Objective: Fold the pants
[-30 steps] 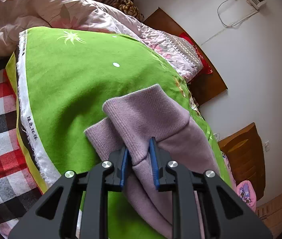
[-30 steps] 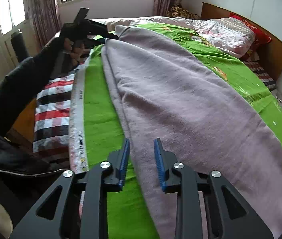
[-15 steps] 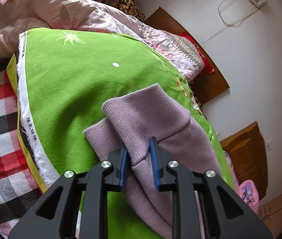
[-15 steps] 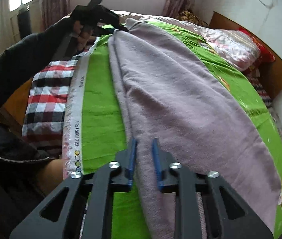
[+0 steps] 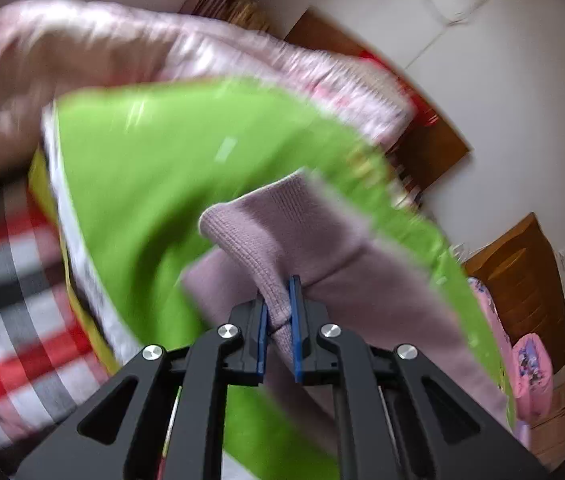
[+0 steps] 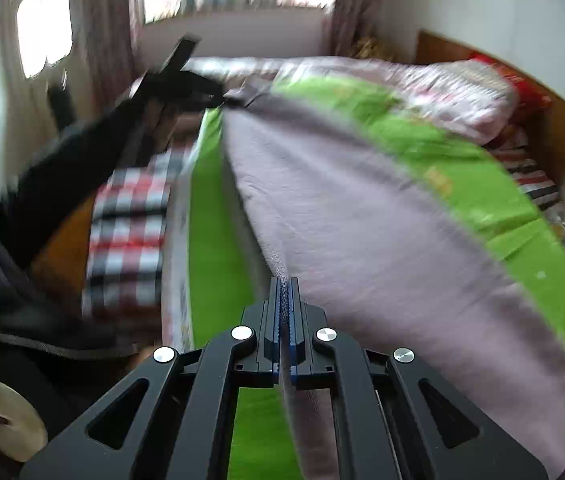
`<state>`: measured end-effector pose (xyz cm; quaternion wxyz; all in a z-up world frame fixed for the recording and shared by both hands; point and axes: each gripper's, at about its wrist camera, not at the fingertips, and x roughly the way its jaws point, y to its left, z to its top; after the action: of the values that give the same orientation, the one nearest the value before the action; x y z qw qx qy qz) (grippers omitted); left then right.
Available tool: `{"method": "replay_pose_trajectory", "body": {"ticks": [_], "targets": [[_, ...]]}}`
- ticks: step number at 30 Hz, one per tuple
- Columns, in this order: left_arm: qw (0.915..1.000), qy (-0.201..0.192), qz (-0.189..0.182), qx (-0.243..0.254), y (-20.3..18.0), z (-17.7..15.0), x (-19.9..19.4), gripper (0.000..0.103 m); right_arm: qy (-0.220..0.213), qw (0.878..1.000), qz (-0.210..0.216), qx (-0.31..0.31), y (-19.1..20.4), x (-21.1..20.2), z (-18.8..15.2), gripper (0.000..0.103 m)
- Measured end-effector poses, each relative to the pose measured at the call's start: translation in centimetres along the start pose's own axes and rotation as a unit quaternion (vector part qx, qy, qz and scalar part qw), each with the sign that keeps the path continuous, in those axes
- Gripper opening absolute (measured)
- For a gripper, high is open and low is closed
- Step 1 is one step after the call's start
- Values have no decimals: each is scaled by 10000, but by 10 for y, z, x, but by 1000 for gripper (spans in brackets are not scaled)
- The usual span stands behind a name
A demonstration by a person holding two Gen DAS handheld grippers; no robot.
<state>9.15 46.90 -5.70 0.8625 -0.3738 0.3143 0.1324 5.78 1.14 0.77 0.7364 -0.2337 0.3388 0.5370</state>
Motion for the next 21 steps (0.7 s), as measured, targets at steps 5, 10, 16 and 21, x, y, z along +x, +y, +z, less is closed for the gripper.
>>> {"method": "replay_pose_trajectory", "body": {"ticks": [5,10,16,21], "targets": [[9997,-232,-112,41,5,2,-7,13,65,9999,-11,153,3,9,-3,3],[9996,-107,206,167,2,3,-1,19,296,9993,21,218,3,19,-8,7],[9991,-173,-375,42,2,8,-11,57,180,9978,636,45,-4,2,11,65],[9982,-277,-537,-33,1,15,-9,32,-417,9959,695,-406,-48,18,109,50]]}}
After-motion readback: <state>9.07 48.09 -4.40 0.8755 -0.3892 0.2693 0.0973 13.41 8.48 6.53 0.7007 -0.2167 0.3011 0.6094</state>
